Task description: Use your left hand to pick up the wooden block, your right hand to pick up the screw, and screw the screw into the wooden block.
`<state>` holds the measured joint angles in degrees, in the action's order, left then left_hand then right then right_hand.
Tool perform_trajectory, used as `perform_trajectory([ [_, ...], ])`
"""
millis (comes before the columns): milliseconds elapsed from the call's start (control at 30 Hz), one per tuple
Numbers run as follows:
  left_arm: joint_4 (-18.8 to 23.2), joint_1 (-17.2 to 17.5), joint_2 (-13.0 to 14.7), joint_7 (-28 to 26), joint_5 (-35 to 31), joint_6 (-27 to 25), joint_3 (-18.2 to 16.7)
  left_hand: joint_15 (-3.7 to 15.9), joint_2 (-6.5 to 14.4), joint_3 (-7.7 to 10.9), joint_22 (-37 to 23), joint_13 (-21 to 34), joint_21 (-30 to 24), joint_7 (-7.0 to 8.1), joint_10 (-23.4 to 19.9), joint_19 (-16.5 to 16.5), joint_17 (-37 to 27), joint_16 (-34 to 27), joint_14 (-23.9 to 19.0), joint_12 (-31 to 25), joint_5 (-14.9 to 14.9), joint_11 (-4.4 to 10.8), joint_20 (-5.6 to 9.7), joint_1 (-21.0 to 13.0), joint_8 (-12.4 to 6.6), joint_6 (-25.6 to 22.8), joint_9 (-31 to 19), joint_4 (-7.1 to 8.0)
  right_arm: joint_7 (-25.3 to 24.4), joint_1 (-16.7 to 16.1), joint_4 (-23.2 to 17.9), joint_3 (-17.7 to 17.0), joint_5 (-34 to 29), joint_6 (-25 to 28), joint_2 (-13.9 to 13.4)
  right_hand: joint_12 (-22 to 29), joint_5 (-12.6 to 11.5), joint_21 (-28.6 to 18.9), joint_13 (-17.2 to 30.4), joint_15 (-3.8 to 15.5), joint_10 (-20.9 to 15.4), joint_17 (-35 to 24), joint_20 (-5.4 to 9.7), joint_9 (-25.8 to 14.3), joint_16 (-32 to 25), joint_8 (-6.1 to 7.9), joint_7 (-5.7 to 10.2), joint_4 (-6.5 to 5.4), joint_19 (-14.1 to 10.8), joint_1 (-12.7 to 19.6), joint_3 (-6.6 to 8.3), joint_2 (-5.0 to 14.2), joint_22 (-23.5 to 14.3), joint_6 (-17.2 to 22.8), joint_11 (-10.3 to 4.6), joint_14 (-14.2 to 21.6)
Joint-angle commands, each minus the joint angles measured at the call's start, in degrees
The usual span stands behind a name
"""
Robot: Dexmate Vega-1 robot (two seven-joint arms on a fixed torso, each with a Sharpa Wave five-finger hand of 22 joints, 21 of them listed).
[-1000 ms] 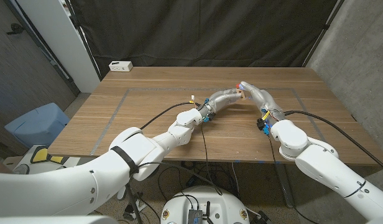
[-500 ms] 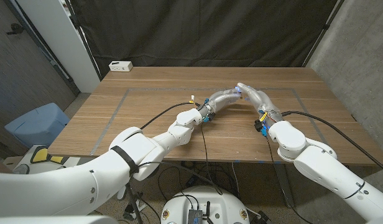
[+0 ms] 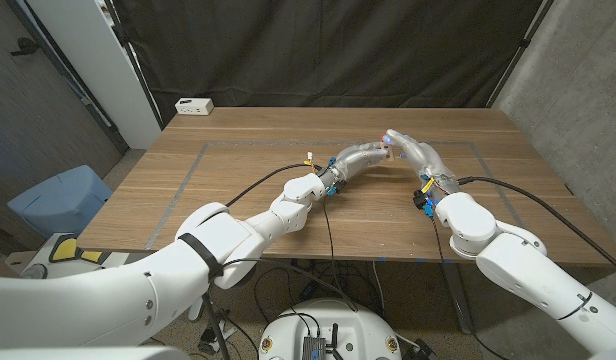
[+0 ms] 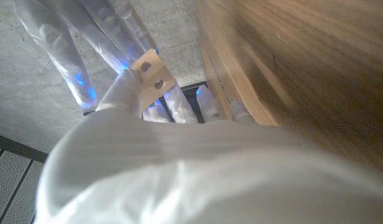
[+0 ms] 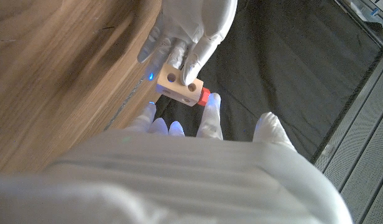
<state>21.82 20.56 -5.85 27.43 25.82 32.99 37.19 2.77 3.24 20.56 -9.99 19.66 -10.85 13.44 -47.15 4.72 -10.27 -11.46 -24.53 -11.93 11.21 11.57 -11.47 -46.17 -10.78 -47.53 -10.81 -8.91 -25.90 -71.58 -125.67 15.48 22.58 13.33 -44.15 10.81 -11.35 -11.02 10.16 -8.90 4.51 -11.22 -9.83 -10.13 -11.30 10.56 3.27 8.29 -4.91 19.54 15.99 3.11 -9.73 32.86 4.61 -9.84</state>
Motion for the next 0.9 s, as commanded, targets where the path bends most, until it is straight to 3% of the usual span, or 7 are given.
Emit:
perform_trajectory([
  [33, 0.05, -0.03, -0.05, 0.09, -0.15, 0.08, 0.06, 1.65, 0.42, 0.14, -0.25, 0.07, -0.41, -0.68, -0.14, -0.04, -0.1, -0.18, -0.14, -0.47, 0.26, -0.16, -0.28, -0.2, -0.43, -1.38, -0.24, 0.21, -0.1, 0.25, 1.2, -1.59, 0.53, 0.03, 0.03, 0.12, 0.1, 0.07, 0.16, -0.21, 0.24, -0.04, -0.37, -0.02, -0.3, 0.05, -0.08, 0.03, -0.04, -0.19, 0.32, 0.19, -0.08, 0.35, 0.08, -0.36],
  [900, 1.53, 1.25, 0.55, 0.64, -0.02, 1.63, 0.16, 1.65, 0.31, 0.08, -0.25, 0.02, -0.42, -0.67, -0.3, -0.04, -0.07, -0.2, -0.23, -0.49, 0.28, 0.03, -0.26, -0.16, -0.45, -1.5, -0.24, 0.21, 1.94, 3.51, 5.5, -0.74, 1.67, -1.21, 0.97, 0.01, 0.32, 0.11, 0.17, -0.31, 0.52, -0.09, -0.47, -0.02, -0.27, -0.21, -0.06, -0.06, -0.01, -0.66, -0.01, -0.33, -0.08, -0.43, 0.37, -0.47],
])
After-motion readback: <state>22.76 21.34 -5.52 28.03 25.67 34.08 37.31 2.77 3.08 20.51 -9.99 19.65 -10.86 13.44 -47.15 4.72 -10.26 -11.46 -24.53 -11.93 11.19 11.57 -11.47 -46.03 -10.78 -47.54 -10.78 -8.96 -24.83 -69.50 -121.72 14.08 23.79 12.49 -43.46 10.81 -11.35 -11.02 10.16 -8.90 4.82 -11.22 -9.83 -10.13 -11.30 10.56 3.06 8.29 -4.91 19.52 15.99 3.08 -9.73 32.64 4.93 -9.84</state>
